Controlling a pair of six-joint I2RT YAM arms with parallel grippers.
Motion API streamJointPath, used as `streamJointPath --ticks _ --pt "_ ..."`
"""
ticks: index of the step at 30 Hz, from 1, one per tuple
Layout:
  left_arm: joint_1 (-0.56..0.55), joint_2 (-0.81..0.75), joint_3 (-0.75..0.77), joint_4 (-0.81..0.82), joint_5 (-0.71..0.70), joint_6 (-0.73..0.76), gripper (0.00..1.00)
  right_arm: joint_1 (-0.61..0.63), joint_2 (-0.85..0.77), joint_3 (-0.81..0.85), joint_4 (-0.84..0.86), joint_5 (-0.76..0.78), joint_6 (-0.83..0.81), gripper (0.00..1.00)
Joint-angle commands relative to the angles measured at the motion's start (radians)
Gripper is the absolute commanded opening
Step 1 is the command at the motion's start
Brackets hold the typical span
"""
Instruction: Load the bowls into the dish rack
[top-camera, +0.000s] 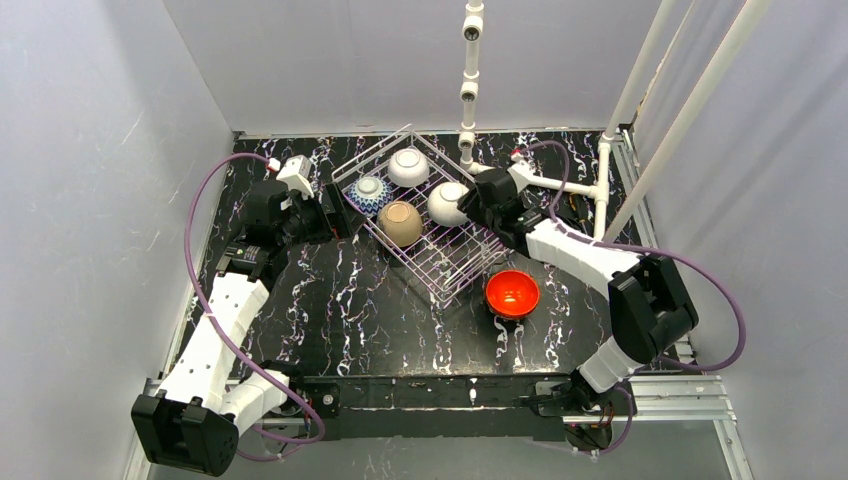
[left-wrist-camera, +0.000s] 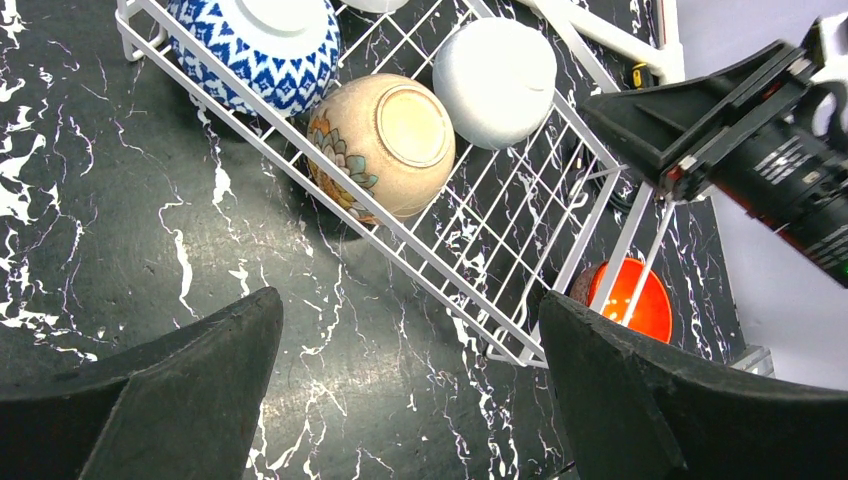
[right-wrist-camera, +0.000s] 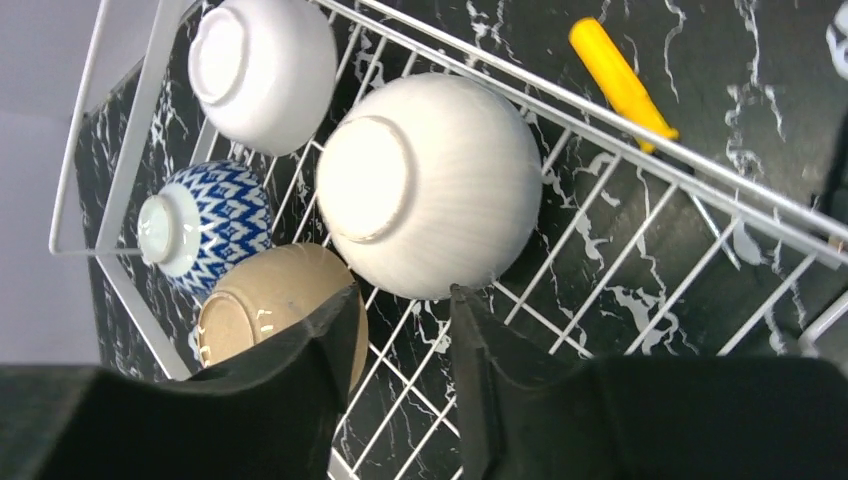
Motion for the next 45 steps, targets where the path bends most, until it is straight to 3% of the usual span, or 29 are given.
streamJointPath --ticks 1,12,27,34,40,45 --pt "-0.004 -0.016 0.011 -0.009 -0.008 0.013 0.98 -0.006 0.033 0.152 -0.118 -0.047 -0.279 0.43" --pt "-0.004 -0.013 0.010 -0.010 -0.009 0.008 0.98 -0.012 0.187 0.274 -0.185 -0.096 -0.367 0.30" --pt "-0.004 -0.004 0.013 -0.016 -0.009 0.011 0.98 -0.017 0.370 0.446 -0.099 -0.249 -0.427 0.29" --pt "-0.004 0.006 0.013 -0.014 0.003 0.009 0.98 -0.017 0.243 0.442 -0.140 -0.312 -0.442 0.34" --pt "-0.004 0.006 0.011 -0.012 0.011 0.004 0.98 -0.019 0.052 0.378 -0.272 -0.299 -0.489 0.51" --pt "-0.004 0.004 0.007 -0.008 0.018 0.002 0.98 -0.019 -0.156 0.275 -0.479 -0.193 -0.551 0.61"
